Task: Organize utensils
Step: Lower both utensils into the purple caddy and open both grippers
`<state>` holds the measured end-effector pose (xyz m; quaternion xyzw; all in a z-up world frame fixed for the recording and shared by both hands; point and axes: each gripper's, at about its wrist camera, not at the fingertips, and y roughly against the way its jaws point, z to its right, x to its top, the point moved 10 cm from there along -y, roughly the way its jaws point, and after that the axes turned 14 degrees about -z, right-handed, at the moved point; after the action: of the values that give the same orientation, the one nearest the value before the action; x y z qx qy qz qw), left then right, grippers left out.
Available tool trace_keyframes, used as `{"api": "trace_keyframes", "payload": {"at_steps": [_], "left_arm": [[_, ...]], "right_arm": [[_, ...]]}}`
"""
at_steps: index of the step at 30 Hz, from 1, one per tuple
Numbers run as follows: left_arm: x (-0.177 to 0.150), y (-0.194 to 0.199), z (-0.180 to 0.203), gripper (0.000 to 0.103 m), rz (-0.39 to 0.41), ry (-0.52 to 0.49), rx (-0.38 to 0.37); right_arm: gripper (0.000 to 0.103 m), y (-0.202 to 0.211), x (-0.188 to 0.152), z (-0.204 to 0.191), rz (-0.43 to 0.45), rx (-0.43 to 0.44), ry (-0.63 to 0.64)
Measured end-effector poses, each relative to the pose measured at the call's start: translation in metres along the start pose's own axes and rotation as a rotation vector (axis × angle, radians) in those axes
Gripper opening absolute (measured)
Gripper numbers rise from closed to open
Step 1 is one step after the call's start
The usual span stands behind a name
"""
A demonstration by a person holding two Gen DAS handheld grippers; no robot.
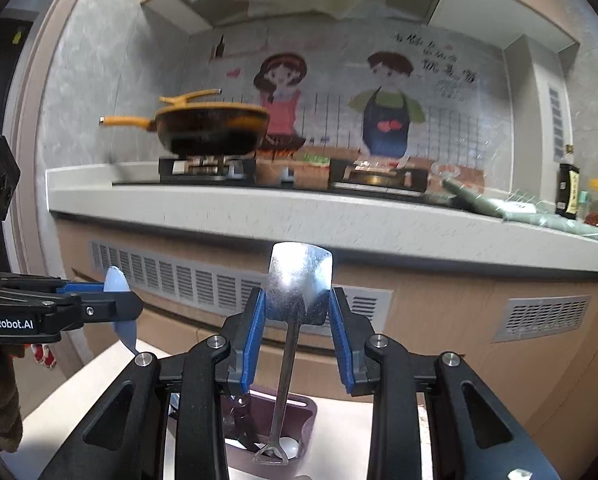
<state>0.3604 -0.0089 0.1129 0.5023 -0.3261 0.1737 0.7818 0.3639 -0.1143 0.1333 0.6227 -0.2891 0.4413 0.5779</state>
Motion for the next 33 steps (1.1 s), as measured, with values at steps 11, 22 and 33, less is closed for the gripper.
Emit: {"api": "trace_keyframes", "payload": {"at_steps": [11, 22, 33], "left_arm": [[-0.003, -0.039, -0.027, 0.034, -0.053, 0.065, -0.051], [-0.024, -0.073, -0.038, 0.045, -0.127, 0.107, -0.049], [-0.079, -0.023, -0.009, 0.049, -0.081, 0.03, 0.072]], "right_arm": [[0.029, -0.059, -0.011, 0.007, -0.052, 0.059, -0.05], [0.031, -0.101, -0.05, -0.006, -0.158, 0.136, -0.008], [0.031, -0.037, -0.114, 0.013, -0.357, 0.099, -0.017]]}}
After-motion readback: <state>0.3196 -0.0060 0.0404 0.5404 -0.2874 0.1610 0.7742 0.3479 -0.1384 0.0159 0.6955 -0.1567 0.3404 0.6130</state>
